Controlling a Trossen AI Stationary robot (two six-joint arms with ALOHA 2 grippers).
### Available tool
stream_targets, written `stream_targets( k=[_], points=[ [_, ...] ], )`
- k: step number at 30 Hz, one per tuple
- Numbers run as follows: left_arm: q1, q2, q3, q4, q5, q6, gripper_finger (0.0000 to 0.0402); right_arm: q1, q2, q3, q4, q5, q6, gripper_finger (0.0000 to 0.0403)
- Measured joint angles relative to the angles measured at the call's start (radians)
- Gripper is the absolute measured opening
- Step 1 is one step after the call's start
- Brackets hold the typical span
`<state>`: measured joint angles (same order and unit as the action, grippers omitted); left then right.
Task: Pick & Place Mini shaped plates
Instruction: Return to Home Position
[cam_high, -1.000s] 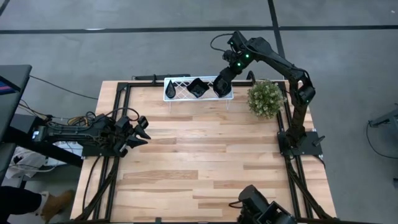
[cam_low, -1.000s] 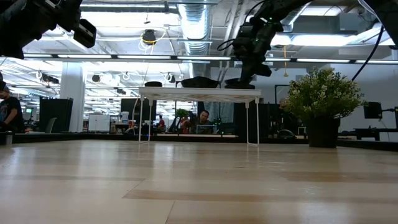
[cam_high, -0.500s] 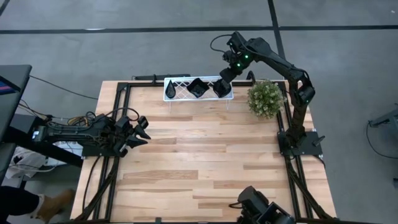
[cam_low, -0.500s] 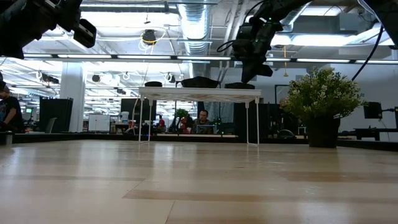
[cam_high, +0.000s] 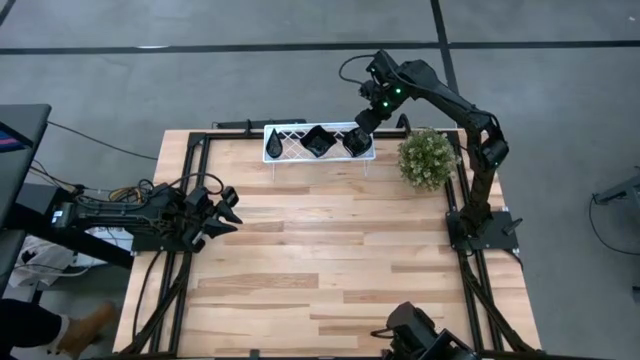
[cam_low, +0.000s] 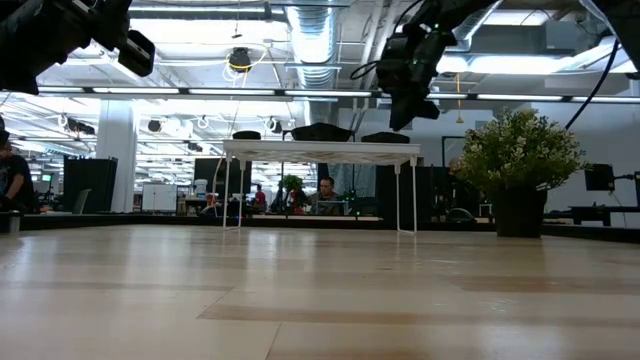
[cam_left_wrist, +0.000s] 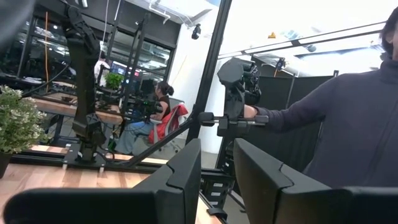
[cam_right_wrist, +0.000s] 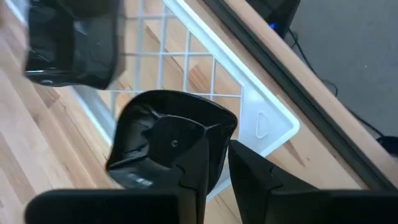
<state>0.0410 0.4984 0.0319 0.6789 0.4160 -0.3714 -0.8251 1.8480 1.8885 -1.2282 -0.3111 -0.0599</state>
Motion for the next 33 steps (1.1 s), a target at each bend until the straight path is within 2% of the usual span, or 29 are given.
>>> stream_targets(
  k=[16, 22, 25, 33],
  points=[
    [0.000, 0.000, 0.000, 0.003, 0.000, -0.003, 0.0097, 0.053, -0.163, 0.000, 0.008, -0.002, -0.100, 0.0059],
    [0.000, 0.000, 0.000, 0.003, 0.001, -0.003, 0.0097, 0.064, -0.186, 0.001, 0.005, -0.002, -0.151, 0.0059],
    [0.000, 0.000, 0.000, 0.003, 0.003, -0.003, 0.0097, 0.064, -0.186, 0.001, -0.018, -0.002, -0.113, 0.0059],
    [0.000, 0.000, 0.000, 0.013, 0.160, 0.000, 0.0097, 0.086, -0.186, 0.001, -0.021, -0.008, -0.133, 0.0059]
  ],
)
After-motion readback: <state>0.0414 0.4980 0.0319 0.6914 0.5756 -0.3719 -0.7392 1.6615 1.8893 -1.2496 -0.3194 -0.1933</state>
